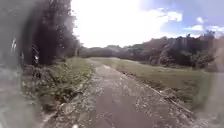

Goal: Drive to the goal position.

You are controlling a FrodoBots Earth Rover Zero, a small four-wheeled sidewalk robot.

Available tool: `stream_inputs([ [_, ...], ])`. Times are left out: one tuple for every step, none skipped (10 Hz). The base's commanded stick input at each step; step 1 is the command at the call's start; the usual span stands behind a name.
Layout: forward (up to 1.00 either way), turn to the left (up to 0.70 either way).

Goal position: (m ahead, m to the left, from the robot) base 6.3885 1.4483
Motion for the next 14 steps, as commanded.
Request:
stream_inputs([
  [1.0,0.0],
  [1.0,0.0],
  [1.0,0.0],
  [1.0,0.0],
  [1.0,0.0],
  [1.0,0.0],
  [1.0,0.0],
  [1.0,0.0],
  [1.0,0.0],
  [1.0,0.0],
  [1.0,0.0],
  [1.0,0.0],
  [1.0,0.0],
  [1.0,0.0],
])
